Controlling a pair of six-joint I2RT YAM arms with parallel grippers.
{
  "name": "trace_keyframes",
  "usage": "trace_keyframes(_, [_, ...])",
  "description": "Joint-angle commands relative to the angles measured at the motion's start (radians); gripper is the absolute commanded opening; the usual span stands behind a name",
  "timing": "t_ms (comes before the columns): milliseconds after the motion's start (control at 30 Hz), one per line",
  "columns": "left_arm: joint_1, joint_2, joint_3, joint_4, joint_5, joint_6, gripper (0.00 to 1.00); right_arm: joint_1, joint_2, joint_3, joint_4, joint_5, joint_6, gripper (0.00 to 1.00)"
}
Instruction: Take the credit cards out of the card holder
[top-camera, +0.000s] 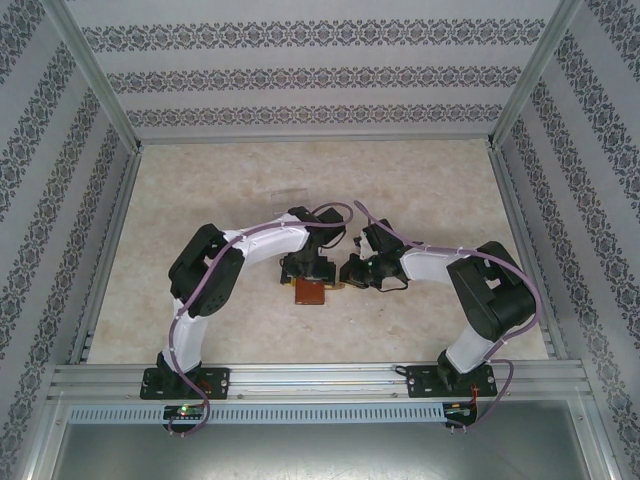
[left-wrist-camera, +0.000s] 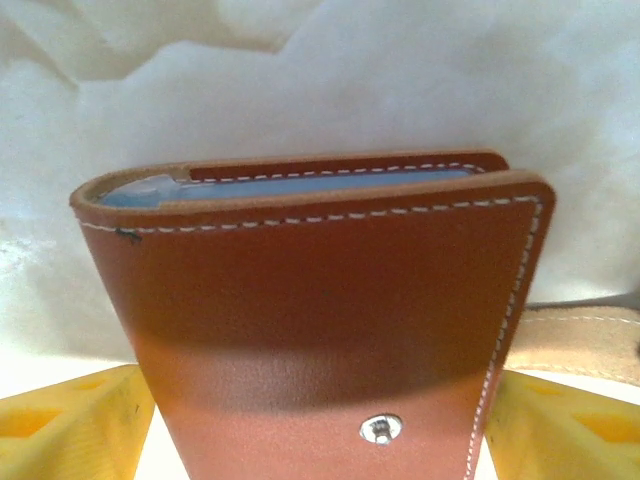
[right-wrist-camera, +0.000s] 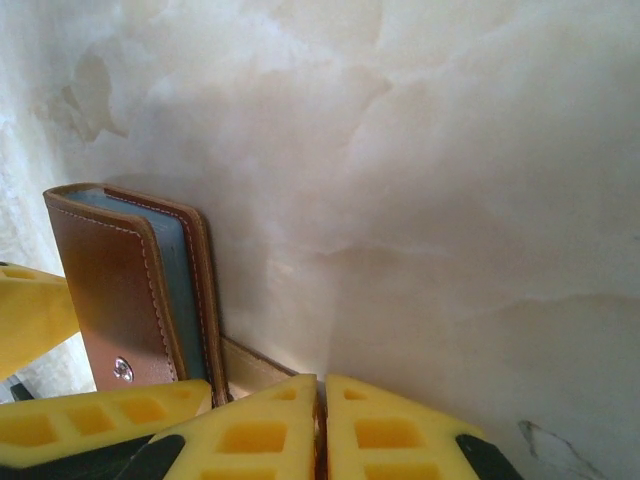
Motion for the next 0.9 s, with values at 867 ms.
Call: trace_keyframes(867, [-0.011, -0.066, 0.043, -0.116, -0.116, 0.016, 0.76, -0.021, 0.001, -0.022, -0.016, -0.009, -0.012, 0.11])
